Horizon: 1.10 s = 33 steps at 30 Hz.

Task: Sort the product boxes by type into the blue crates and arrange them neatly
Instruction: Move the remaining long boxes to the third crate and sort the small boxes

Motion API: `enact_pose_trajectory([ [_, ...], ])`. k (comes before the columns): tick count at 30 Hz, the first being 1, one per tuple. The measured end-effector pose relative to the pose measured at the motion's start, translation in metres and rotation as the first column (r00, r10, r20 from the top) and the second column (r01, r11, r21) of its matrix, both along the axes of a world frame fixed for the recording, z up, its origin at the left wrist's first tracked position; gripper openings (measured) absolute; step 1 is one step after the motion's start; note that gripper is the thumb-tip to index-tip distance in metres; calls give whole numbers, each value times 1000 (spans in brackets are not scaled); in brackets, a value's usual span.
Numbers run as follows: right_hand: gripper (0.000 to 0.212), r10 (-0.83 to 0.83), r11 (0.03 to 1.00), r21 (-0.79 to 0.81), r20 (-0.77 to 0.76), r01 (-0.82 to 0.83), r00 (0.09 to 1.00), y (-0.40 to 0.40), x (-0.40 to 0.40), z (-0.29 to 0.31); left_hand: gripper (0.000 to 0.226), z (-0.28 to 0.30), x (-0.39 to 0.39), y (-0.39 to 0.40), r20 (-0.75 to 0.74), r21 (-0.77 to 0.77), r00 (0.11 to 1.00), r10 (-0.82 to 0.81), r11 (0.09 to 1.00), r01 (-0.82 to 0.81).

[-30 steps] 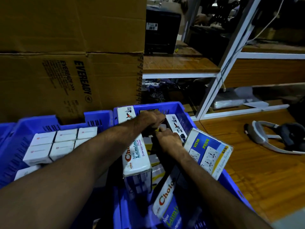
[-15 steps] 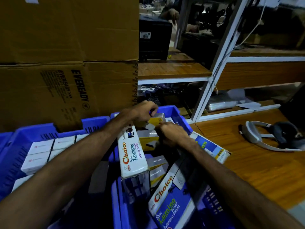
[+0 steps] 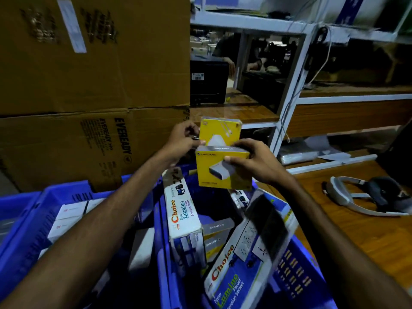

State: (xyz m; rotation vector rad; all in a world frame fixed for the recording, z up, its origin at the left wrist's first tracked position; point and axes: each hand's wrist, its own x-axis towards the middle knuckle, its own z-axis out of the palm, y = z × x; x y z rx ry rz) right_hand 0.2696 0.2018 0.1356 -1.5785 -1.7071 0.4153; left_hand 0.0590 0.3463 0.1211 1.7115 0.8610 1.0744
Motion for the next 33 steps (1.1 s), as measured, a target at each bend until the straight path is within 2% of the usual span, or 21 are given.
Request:
enact_pose_trajectory([
  [3,28,-5,1000,-10,-316,2,949,-12,-10,-2,39,7,-32,-12,124,-120,991,45,992,-30],
  [6,29,-77,997,-63,-615,49,785,-20,-32,-9,35,11,-70,-30,214,-183,970,116,980,-76],
  [9,32,-164,985,-163,-765,60,622,-22,-67,-13,30,12,-113,-53,298,-275,937,181,956,-98],
  [12,44,-210,971,-236,-799,28,563,-21,-113,-17,29,6,-169,-79,309,-350,920,242,928,-127],
  [14,52,-181,967,-251,-785,-38,593,-19,-146,-19,29,4,-207,-96,276,-383,919,280,909,-162],
  [16,42,-120,960,-254,-749,-116,651,-17,-185,-19,29,2,-248,-113,229,-397,909,349,886,-241],
  [19,24,-11,944,-233,-731,-233,683,-14,-249,-21,26,0,-311,-143,174,-389,874,454,847,-363],
  [22,27,50,873,-302,-726,-383,686,-17,-322,-33,26,-11,-383,-179,127,-379,800,586,775,-507],
  [24,26,45,844,-340,-727,-416,685,-16,-338,-42,26,-17,-399,-193,67,-385,785,616,742,-550],
  [29,7,153,681,-429,-709,-593,689,-32,-429,-65,29,-54,-484,-258,3,-386,589,808,544,-745],
  [31,11,202,645,-444,-685,-621,700,-34,-456,-67,31,-64,-509,-273,-26,-375,510,860,465,-802],
  [33,21,239,652,-446,-647,-613,724,-31,-481,-64,35,-69,-530,-281,-52,-321,444,895,406,-856],
])
